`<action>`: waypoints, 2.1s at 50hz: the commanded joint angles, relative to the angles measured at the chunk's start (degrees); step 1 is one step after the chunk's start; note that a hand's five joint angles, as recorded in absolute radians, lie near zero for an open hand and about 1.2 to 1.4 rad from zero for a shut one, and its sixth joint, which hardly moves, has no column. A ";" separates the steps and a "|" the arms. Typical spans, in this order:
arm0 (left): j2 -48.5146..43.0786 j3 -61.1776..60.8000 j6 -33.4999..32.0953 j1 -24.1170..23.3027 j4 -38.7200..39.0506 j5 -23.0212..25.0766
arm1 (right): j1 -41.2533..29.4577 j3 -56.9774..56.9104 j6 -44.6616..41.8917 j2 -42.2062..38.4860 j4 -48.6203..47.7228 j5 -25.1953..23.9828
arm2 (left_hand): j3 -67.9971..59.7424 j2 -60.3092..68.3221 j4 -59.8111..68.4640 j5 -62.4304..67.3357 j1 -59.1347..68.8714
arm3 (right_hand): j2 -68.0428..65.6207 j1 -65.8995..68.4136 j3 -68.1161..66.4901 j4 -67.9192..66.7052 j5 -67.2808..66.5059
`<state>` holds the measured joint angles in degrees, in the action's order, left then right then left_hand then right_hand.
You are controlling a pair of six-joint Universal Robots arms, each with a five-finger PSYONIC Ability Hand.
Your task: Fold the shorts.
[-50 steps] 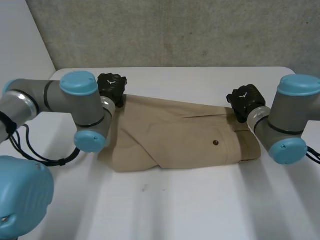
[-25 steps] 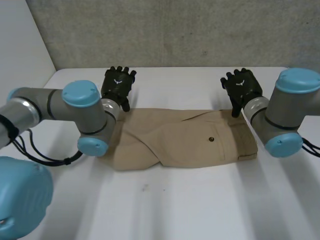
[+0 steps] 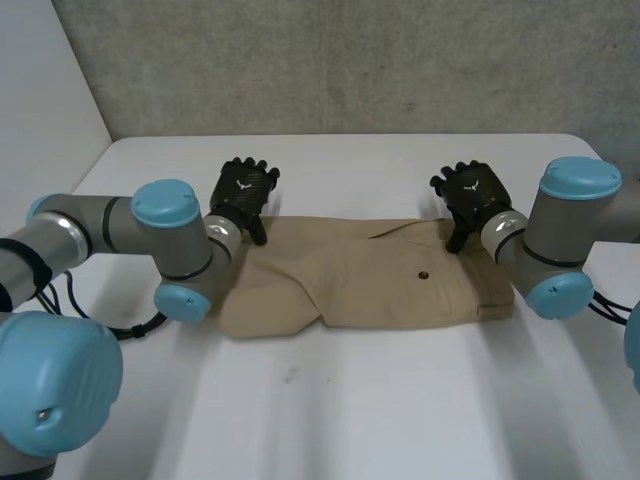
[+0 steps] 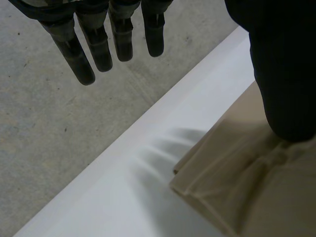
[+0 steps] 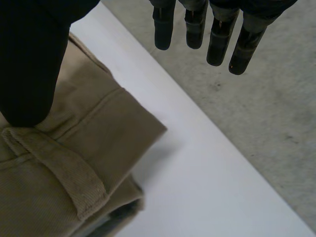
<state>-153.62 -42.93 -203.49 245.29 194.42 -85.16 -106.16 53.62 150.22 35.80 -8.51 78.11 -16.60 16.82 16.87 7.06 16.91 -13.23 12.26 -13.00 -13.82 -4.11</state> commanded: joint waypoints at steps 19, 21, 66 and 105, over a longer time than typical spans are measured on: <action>-7.84 14.11 -2.35 1.33 2.36 -0.89 | -0.71 1.21 0.33 1.98 -7.57 1.78 | -11.28 11.05 11.00 10.81 10.97 | 2.80 -1.84 2.58 3.39 3.68; -6.43 13.15 -2.35 1.33 2.36 -0.98 | -0.63 4.10 0.95 6.71 -7.75 1.61 | -10.78 10.55 10.50 10.31 10.47 | 2.97 -2.01 2.75 3.56 3.85; 41.82 -54.01 16.02 0.63 0.43 -4.49 | 7.20 40.25 1.66 21.69 -7.13 -6.74 | 5.38 -5.60 -5.65 -5.84 -5.69 | -33.02 33.98 -33.24 -32.43 -32.14; 54.48 -61.04 16.19 1.33 0.34 -4.40 | -3.05 27.68 -12.23 32.59 3.94 -6.56 | 5.71 -5.94 -5.99 -6.18 -6.02 | -66.77 67.74 -67.00 -66.18 -65.89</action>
<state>-98.93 -103.96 -187.45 246.71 194.72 -89.33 -94.29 85.13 139.17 68.39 -3.15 73.10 -12.98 12.41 12.73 3.07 13.30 -67.62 54.26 -68.02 -68.09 -55.43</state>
